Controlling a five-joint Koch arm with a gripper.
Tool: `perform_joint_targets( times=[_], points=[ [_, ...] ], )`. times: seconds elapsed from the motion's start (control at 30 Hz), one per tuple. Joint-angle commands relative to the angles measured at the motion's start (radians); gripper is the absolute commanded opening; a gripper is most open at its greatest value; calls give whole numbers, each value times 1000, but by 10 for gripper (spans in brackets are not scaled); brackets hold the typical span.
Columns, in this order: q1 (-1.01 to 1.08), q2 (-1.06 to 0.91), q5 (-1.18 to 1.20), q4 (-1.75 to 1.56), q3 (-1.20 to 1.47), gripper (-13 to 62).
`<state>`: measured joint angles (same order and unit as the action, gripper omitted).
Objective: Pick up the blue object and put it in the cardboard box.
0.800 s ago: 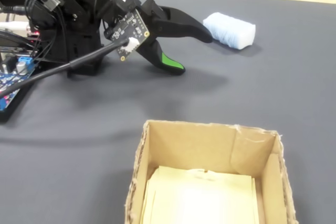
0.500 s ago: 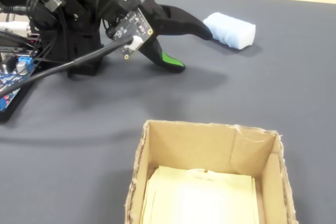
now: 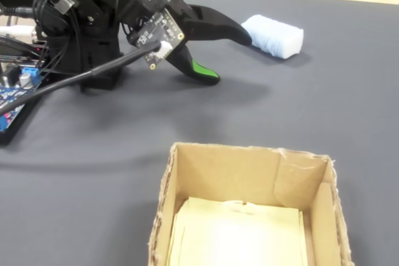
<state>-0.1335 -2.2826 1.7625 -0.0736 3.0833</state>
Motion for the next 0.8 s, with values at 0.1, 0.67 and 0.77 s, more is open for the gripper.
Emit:
perform_joint_targets(
  times=[0.1, 0.67, 0.77],
  points=[
    [-31, -86, 141, -9, 31, 337],
    [-164, -86, 242, 150, -150, 342],
    [-167, -84, 242, 179, -210, 342]
  ],
)
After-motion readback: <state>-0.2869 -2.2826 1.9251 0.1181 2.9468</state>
